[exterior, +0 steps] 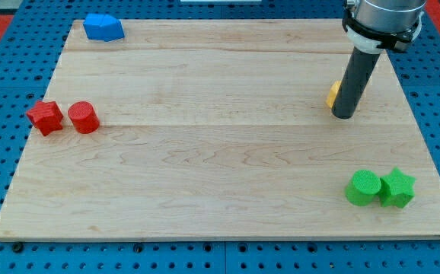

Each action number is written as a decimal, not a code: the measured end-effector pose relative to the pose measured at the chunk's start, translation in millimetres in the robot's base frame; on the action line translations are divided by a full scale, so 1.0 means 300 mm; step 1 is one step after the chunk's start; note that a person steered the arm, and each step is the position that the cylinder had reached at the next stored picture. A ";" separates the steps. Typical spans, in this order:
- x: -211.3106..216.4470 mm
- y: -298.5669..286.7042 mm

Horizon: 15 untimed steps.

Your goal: Nudge the red star up a bit

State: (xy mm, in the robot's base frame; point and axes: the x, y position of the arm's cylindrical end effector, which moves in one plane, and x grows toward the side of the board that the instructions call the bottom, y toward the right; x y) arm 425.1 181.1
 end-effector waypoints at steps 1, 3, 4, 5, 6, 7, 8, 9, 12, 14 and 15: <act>-0.001 -0.158; -0.108 -0.142; -0.107 -0.002; -0.092 -0.025; -0.014 -0.208; -0.004 -0.418; -0.004 -0.493; -0.004 -0.493; 0.100 -0.712; 0.101 -0.711; 0.211 -0.863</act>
State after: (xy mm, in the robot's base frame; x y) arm 488.3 -77.7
